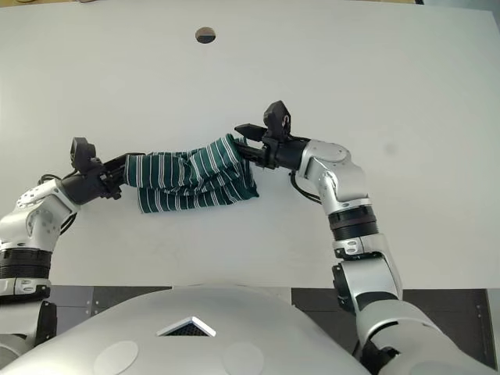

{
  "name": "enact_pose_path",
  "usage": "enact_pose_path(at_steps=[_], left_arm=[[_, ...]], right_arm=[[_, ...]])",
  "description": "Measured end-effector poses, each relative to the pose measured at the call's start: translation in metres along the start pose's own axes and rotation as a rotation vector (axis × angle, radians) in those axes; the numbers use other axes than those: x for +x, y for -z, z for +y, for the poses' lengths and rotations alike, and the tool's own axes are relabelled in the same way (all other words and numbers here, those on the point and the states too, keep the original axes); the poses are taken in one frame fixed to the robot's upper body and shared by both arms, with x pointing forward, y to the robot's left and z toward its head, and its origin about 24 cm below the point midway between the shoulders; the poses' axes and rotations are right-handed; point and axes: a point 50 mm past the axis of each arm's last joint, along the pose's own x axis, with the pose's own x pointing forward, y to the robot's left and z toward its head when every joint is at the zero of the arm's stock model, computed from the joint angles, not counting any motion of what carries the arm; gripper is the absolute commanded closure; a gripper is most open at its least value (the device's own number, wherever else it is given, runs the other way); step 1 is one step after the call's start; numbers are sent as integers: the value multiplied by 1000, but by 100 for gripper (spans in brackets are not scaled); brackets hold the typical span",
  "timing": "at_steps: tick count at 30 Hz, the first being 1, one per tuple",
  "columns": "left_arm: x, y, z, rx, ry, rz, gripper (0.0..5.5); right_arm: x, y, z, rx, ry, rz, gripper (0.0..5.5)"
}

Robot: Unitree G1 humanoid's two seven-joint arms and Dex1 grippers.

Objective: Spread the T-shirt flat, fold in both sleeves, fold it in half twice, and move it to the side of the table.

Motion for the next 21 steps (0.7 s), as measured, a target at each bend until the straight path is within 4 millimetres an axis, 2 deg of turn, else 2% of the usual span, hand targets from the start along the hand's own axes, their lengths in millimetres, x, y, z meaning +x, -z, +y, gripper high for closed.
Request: enact_pose_path(at_steps=[4,10,18,21], left_arm=[[6,-9,-1,-135,-110,19,385],[3,-15,7,-277,-236,-4,290],[2,-16,18,-456,-312,-149,174],[-1,-16,21,-506,-329,-213,135]], right_arm=[[3,-2,-12,79,117,-29,119],[4,2,-27,215,298,-66,8],[4,-8,-40,365,478,-196,0],[1,-23,-37,291,497,-269,0]])
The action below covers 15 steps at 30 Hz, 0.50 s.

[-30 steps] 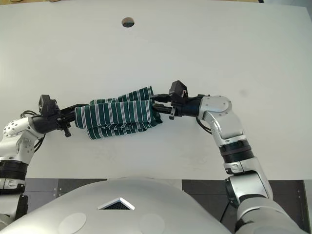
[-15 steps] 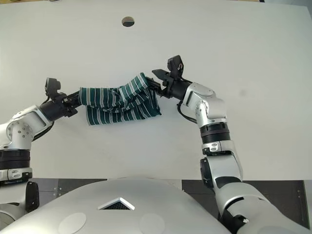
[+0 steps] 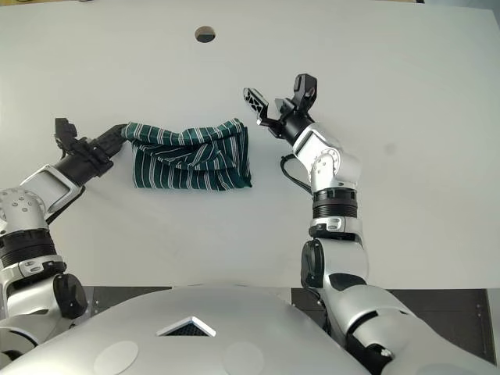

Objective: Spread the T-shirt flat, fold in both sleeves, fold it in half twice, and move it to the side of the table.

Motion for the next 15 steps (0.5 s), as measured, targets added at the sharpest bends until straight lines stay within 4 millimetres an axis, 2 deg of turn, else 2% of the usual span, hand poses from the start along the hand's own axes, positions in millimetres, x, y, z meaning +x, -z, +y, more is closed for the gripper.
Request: enact_pose_path(at_steps=[2,4,7,10,12,14,15], left_arm=[[1,-1,1,-32,-4,-25,112],[6,-4,4,-72,-20,-77,96],[8,-13,9,-89,-47,-153,96],[2,-29,26,-154,-167,-309,96],[-11,-42,40,-171,-284,-456,96],[-33,-48,48,-60,-379,-604,96],[-44,-54,41,61,-374,-687,96]], right_arm=[[-2,-11,8,-124,-22,-80,0],[-7,-23,22,-337,-85,-194,0],[-18,-25,48,-620,-284,-323,0],[-36,-8,83,-933,-565,-404,0],[-43,4,95,-1033,-699,-417,0],[-50,13,98,-1106,-779,-406,0],[-52,17,98,-1134,-807,-396,0]])
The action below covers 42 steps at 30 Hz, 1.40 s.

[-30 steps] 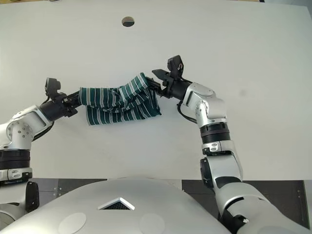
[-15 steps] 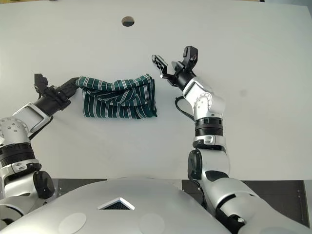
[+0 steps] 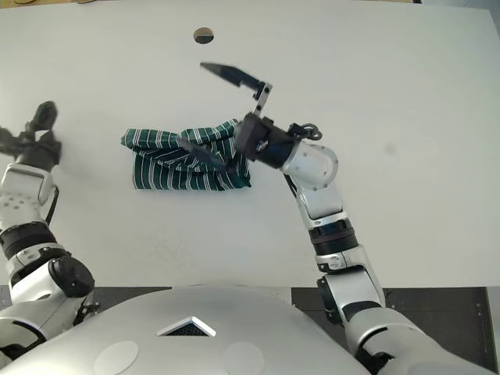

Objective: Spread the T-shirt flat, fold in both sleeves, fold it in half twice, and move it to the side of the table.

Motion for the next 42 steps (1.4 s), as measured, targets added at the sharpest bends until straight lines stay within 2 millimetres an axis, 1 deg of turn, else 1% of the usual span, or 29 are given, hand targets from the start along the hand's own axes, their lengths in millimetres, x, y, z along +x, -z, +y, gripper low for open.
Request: enact_pose_path(at_steps=[1,2,3,4,5,6,7,8,9,11,13,14,15,18,21,23,25,27,31,35,38,42], left_arm=[[-5,-14,-11,112,66,-102,95],[-11,-28,-26,236,153,-206,95],[-20,-39,-48,386,263,-315,95],[-28,-43,-66,506,358,-386,114],[-39,-42,-90,655,504,-463,126],[-49,-37,-106,768,615,-511,143],[-59,-28,-120,907,740,-546,159],[-69,-16,-129,1055,870,-556,165],[-77,-4,-133,1191,982,-555,176],[-93,17,-131,1446,1196,-540,178],[-103,31,-125,1620,1366,-524,178],[-110,39,-121,1717,1479,-519,178],[-114,43,-118,1773,1556,-524,178],[-122,57,-111,1872,1714,-531,178],[-119,65,-105,1920,1769,-526,178],[-113,67,-104,1937,1771,-532,178],[-103,67,-103,1970,1753,-532,178],[-100,68,-102,1993,1747,-535,178],[-101,71,-94,2034,1758,-524,178],[-101,73,-90,2038,1756,-527,178],[-101,74,-90,2031,1740,-535,178],[-102,68,-97,2040,1728,-595,178]], right_arm=[[0,-1,1,-13,-14,-8,21],[0,-2,2,-22,-22,-16,33],[0,-2,3,-25,-27,-20,53],[0,-2,3,-30,-34,-23,67],[-2,-2,4,-39,-49,-21,85],[-4,-1,4,-42,-58,-13,101],[-6,1,4,-41,-65,-2,119],[-7,4,4,-38,-70,7,127],[-7,7,4,-35,-78,14,145],[-4,15,7,-45,-120,43,151],[0,19,10,-79,-173,60,151],[3,22,13,-105,-215,69,151],[5,24,16,-115,-235,71,151],[8,31,22,-107,-262,82,151],[8,35,25,-91,-274,95,151],[9,36,27,-86,-280,97,151],[9,39,31,-82,-300,113,151],[9,41,33,-87,-311,125,151],[9,45,34,-122,-314,163,151],[10,48,34,-156,-329,185,151],[10,50,33,-165,-326,195,151],[10,52,33,-173,-318,210,151]])
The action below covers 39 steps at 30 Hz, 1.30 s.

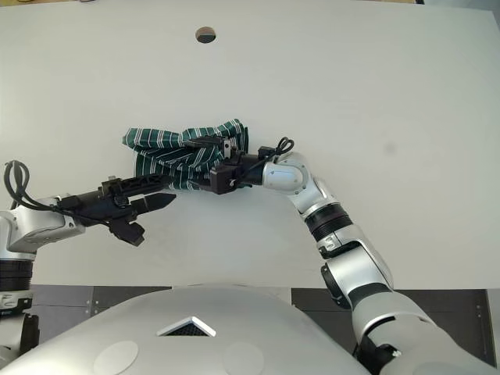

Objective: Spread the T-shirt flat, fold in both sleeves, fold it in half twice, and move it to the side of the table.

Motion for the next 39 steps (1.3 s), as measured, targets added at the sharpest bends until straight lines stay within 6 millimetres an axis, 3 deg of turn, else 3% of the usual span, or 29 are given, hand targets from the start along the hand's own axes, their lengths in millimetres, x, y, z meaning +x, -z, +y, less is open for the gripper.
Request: enact_pose_path(at_steps=[10,23,30,35,39], left_arm=[[-5,4,21,59,-62,16,178],[-6,7,26,58,-88,45,178],[-2,7,29,31,-118,50,178],[1,7,31,23,-133,54,178],[3,8,32,20,-135,62,178]], right_arm=[[0,6,-8,-76,38,61,151],[-1,8,-27,-136,147,94,151],[-6,30,-52,-150,247,261,151],[-1,59,-63,-205,261,481,151],[-4,68,-68,-257,276,555,151]])
